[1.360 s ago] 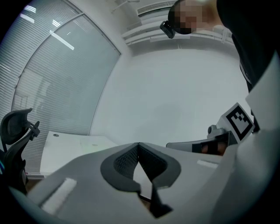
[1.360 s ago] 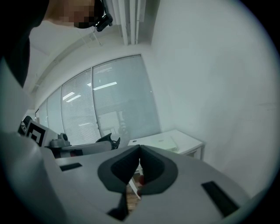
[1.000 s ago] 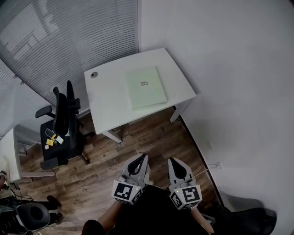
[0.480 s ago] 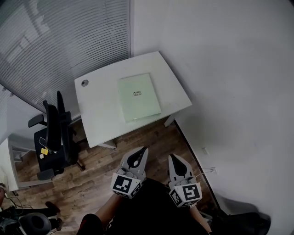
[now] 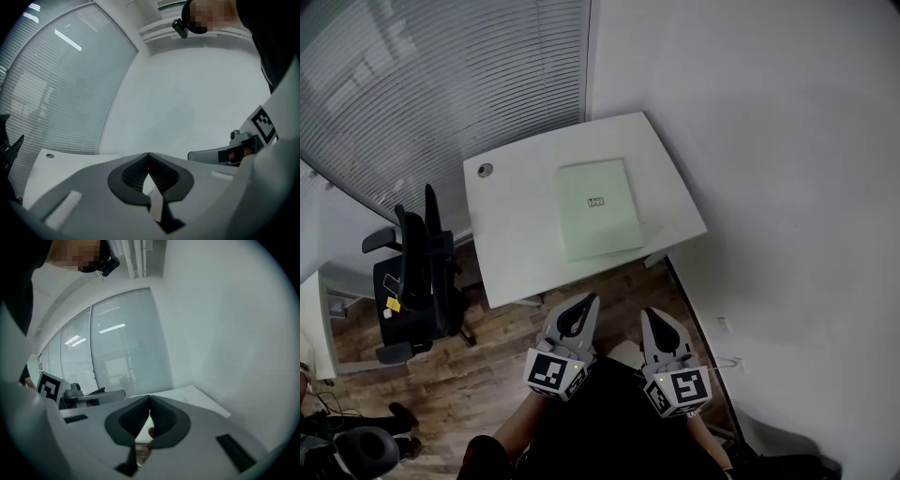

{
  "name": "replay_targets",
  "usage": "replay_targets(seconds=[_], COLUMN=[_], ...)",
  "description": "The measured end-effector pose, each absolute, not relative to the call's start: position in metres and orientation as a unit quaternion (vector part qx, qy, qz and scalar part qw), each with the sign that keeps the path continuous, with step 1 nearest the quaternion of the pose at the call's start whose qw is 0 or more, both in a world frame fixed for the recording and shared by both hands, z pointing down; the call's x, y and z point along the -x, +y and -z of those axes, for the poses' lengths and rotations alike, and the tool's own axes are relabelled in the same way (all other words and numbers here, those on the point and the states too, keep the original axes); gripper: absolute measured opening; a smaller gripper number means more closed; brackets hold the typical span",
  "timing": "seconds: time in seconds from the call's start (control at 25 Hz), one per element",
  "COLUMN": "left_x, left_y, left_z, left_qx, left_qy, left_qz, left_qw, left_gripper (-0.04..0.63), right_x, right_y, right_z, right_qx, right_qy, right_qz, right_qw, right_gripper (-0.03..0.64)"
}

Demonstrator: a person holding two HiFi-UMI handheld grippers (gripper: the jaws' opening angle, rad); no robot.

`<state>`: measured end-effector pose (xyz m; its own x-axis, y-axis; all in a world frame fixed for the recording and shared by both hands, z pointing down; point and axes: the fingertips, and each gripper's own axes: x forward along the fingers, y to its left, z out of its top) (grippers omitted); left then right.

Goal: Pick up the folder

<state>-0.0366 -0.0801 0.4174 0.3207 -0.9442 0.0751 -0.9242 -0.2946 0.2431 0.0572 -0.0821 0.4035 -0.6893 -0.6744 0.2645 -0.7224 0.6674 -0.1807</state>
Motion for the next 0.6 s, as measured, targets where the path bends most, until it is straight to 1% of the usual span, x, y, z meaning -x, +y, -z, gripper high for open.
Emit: replay_targets(seconds=[0.36,0.6], left_x=[0.061,0.066], left_y=[-0.100,-0.119], left_z=[-0.432,-0.443], left_qx=[-0.754,-0.713], left_qy=[-0.640,-0.683], left_qz=[0.044,0.036], left_qw=[0.143,0.158], left_gripper=[0.005,0.005], right_x=[-0.034,-0.010], right_y=[-0.113,-0.136], right_z=[-0.421,-0.415], right_qx=[-0.318,-0.230], right_qy=[-0.928,-0.954], right_qz=[-0.149,-0.123], right_qw=[0.121,0.151], right_gripper=[0.001,0.000])
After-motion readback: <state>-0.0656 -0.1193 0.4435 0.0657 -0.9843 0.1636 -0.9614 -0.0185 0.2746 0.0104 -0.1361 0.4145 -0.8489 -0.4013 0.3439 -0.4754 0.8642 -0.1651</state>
